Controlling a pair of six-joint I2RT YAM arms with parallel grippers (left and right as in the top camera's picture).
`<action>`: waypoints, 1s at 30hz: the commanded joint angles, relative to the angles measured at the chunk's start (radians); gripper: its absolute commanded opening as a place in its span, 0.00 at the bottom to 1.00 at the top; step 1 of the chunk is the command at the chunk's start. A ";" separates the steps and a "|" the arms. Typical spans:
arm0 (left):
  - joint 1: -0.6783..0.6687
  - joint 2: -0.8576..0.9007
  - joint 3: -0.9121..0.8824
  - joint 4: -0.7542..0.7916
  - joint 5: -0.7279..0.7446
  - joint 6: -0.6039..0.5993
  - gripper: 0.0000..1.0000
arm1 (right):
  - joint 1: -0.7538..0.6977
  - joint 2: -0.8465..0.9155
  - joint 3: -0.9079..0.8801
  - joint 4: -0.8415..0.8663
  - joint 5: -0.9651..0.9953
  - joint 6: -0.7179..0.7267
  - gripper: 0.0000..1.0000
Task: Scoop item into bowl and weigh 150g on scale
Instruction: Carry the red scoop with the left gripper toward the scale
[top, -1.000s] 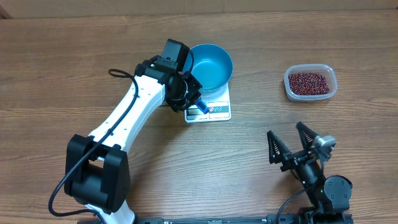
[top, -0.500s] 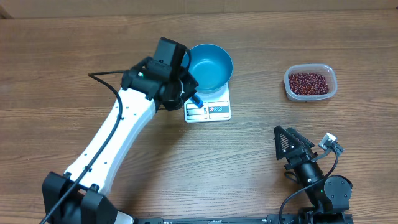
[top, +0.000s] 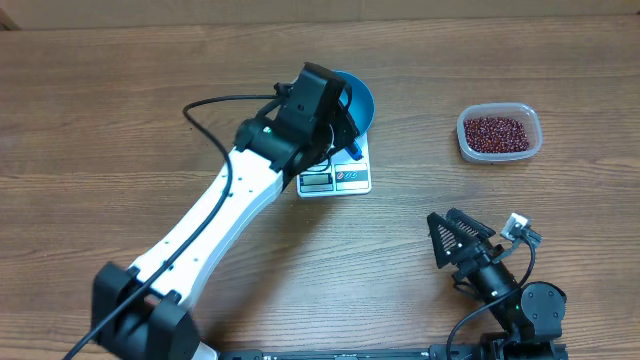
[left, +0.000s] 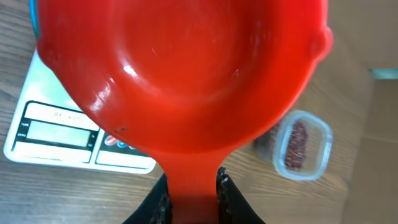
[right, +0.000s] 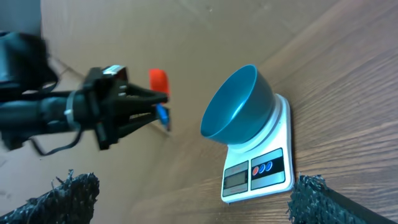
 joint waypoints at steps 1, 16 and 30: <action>0.015 0.073 0.023 0.006 -0.012 -0.018 0.04 | -0.003 -0.009 -0.010 0.011 -0.060 -0.051 1.00; 0.086 0.173 0.023 -0.031 0.163 -0.061 0.04 | -0.003 -0.008 -0.010 0.008 -0.096 -0.100 1.00; 0.086 0.167 0.034 -0.079 0.188 -0.060 0.04 | -0.003 -0.008 0.000 0.003 -0.128 -0.101 1.00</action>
